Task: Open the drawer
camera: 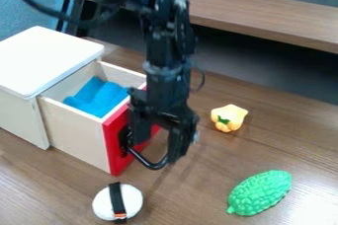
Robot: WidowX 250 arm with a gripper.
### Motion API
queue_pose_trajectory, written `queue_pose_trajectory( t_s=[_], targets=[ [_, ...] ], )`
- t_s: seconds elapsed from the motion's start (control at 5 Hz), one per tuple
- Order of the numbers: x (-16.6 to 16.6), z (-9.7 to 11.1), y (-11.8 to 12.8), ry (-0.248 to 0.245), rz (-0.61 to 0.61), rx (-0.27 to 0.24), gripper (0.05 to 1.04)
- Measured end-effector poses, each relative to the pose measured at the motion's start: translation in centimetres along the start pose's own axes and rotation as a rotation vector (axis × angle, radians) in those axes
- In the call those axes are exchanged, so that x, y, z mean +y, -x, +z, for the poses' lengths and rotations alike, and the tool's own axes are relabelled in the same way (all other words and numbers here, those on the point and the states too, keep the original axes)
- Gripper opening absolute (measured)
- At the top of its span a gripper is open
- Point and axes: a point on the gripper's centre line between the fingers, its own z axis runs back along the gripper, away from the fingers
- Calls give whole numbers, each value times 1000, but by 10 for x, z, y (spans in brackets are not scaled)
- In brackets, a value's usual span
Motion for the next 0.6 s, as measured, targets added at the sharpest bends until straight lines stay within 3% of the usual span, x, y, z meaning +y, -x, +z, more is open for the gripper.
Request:
queue_pose_trajectory(
  t_s=[0.2, 0.4, 0.6],
  targets=[
    [2, 26, 8, 16, 23, -3, 999],
    [-5, 56, 17, 64, -5, -72, 999],
    [-7, 73, 25, 70, -29, -114, 999]
  ],
)
